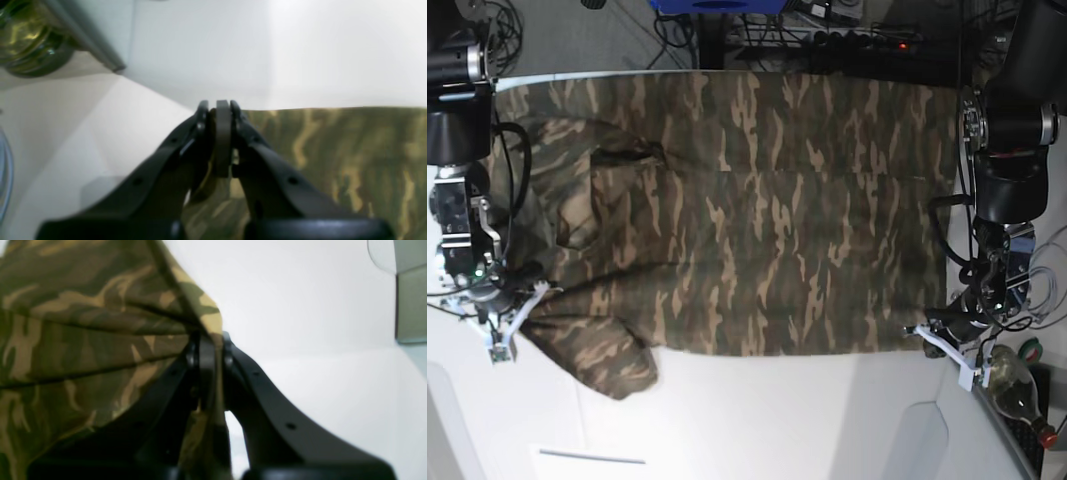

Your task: Layout the t-shirt on the table in an organized manner, then fold the t-shirt properly

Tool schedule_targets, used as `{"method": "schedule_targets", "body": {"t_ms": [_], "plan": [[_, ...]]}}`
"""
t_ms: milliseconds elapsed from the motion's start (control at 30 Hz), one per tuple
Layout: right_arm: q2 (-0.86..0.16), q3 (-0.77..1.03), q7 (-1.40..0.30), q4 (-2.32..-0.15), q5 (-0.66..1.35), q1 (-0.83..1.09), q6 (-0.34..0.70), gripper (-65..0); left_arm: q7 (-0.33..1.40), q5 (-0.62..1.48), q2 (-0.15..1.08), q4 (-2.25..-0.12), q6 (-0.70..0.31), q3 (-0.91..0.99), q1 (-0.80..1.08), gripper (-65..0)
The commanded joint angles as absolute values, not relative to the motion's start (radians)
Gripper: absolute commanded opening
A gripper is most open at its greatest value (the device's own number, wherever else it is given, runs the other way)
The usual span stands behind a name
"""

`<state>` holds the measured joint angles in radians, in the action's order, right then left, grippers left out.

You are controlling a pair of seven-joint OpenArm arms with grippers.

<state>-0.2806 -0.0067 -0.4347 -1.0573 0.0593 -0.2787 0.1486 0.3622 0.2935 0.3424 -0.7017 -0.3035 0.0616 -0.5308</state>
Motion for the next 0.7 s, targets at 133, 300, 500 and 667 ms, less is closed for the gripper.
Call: {"method": "schedule_targets", "body": {"t_ms": [133,300,500,667], "plan": [[-0.291,-0.004,-0.38,-1.009,0.058,-0.295,0.143,-65.0,0.338,0.303,0.355,-0.719,-0.308,0.058,-0.549,-65.0],[-0.265,-0.002,-0.384,-1.01,0.059,-0.254,0.143,-65.0,0.338,0.303,0.354,-0.719,-0.308,0.054,-0.518,-65.0],[-0.216,0.005,-0.406,-1.029,0.062,-0.211,0.143,-56.4,0.338,0.303,0.343,-0.719,-0.308,0.056,-0.501,-65.0],[-0.2,0.005,-0.503,-1.19,0.062,-0.173,0.143,-32.9,0.338,0.303,0.343,-0.719,-0.308,0.053,-0.498,-65.0]]}}
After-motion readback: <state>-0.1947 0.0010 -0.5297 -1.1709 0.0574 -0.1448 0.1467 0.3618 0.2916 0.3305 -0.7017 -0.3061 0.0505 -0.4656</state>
